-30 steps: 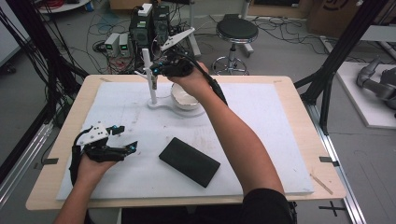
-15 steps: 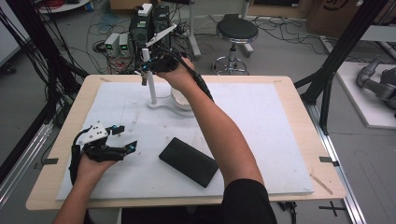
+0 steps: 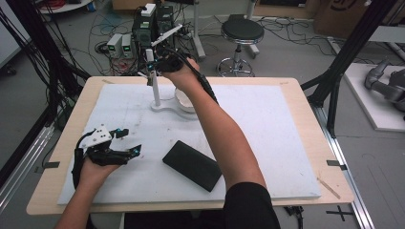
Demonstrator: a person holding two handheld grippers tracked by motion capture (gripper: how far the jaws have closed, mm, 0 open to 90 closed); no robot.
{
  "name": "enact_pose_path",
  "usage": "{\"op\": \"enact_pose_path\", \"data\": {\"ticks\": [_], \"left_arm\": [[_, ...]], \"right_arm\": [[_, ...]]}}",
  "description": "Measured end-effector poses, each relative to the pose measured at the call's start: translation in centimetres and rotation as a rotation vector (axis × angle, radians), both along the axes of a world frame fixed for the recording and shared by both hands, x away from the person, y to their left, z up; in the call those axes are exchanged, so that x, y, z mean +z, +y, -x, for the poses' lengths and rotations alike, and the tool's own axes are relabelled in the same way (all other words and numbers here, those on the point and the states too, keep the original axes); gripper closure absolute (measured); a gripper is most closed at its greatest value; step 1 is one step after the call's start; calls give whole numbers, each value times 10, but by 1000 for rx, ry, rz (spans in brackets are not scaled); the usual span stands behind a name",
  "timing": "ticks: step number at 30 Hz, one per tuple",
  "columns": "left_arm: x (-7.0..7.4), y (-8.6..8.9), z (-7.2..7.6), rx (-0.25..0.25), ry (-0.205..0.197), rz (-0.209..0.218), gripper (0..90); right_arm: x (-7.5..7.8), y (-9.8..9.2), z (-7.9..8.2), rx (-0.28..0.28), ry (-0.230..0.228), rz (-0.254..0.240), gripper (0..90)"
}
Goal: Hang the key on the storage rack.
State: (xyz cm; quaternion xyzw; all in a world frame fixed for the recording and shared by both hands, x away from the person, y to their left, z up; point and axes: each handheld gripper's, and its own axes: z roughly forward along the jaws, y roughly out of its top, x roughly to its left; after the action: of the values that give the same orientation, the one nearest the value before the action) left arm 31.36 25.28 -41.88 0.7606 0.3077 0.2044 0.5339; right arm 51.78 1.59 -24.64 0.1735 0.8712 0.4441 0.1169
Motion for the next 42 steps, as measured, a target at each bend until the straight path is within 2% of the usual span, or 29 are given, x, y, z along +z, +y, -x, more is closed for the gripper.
{"op": "enact_pose_path", "data": {"ticks": [10, 12, 17, 20, 26, 27, 28, 32, 38, 39, 42], "left_arm": [[-1, -3, -1, -14, 3, -2, 180], [-1, -3, -1, -14, 2, -2, 180], [-1, -3, -3, -15, 2, -2, 180], [-1, -4, -3, -20, 3, -2, 180], [-2, -6, -4, -19, 8, -11, 180], [-2, -6, -4, -19, 8, -11, 180], [-1, -7, -4, -23, 8, -17, 180], [-2, -11, -5, -28, 9, -22, 180], [-2, -13, -7, -31, 12, -26, 180], [-2, -13, -7, -31, 12, -26, 180], [-2, -13, -9, -25, 12, -27, 180]], "right_arm": [[-5, 0, -5, -24, 9, -1, 889], [-3, -3, -5, -39, 10, -36, 817], [0, -13, -3, -62, 11, -28, 712], [1, -29, 4, -68, 10, -43, 626], [-2, -67, 29, -76, 2, -37, 550], [-2, -67, 29, -76, 2, -37, 550], [-3, -82, 37, -80, -6, -41, 513], [-7, -113, 53, -116, -3, -43, 423], [-14, -151, 83, -141, -3, -62, 379], [-14, -151, 83, -141, -3, -62, 379], [-16, -175, 99, -158, -13, -91, 368]]}}
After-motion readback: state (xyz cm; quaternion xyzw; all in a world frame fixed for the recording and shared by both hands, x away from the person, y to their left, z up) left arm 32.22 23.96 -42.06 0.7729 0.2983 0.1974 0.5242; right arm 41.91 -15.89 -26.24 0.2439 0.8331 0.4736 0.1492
